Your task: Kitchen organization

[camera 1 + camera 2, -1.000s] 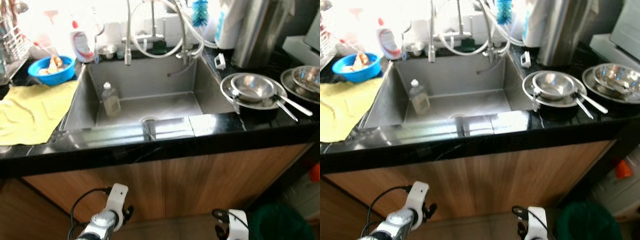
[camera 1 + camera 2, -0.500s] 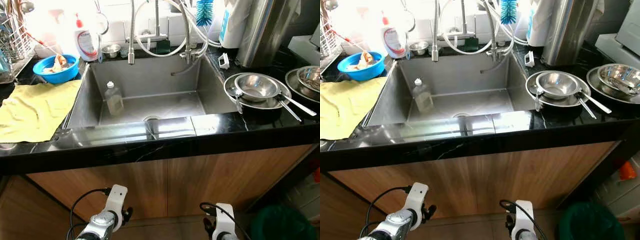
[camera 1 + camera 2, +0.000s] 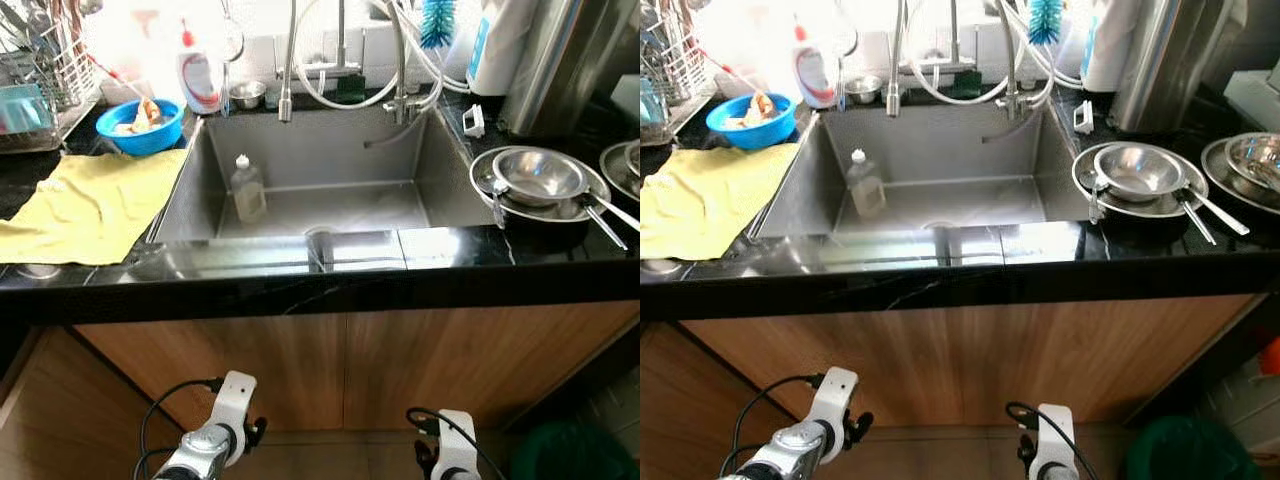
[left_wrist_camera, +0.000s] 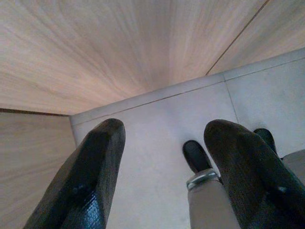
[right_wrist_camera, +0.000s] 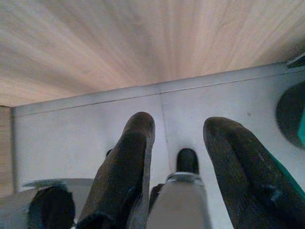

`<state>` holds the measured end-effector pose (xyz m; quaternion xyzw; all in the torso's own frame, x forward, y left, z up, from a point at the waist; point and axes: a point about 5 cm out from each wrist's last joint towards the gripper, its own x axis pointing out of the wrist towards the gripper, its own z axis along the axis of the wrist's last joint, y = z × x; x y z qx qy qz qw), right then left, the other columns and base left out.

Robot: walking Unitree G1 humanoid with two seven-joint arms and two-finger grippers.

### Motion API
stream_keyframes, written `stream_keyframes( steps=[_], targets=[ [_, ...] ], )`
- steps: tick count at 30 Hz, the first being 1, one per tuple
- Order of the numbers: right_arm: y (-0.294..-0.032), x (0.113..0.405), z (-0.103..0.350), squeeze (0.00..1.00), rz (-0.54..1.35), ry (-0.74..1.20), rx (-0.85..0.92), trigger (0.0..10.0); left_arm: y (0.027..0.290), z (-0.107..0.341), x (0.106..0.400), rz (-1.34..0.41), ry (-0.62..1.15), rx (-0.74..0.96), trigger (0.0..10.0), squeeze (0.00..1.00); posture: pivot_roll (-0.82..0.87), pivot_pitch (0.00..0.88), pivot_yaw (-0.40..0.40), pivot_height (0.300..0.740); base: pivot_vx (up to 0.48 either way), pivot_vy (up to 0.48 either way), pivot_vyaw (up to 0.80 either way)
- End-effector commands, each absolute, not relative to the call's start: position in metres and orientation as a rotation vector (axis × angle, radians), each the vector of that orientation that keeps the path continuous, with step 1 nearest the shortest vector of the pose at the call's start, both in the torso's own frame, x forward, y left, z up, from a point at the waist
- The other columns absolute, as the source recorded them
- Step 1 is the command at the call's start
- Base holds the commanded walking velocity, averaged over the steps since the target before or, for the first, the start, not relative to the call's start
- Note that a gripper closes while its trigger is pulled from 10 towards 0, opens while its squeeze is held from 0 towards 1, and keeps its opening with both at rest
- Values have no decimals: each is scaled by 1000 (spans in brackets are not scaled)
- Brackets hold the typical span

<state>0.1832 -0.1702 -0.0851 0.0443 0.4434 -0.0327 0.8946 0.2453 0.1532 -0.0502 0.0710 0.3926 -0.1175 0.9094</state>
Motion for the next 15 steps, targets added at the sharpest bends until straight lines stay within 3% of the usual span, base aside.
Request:
stream_keyframes(
  steps=[1,5,11,15],
  targets=[
    [-170,178,-87,0,-71,923,104,10000,156,-54,240,-249,839,160,10000,0,-98,0,93,740,0,0,0],
    [-172,175,-88,0,-67,915,103,10000,156,-56,237,-250,848,161,10000,0,-98,0,92,740,0,0,0],
    [-188,158,-92,0,-55,915,70,10000,156,-58,234,-254,858,164,10000,0,-98,0,92,740,252,0,0],
    [-196,141,-96,0,-55,933,64,10000,157,-59,233,-255,861,166,10000,0,-100,0,94,740,265,0,700]
  ],
)
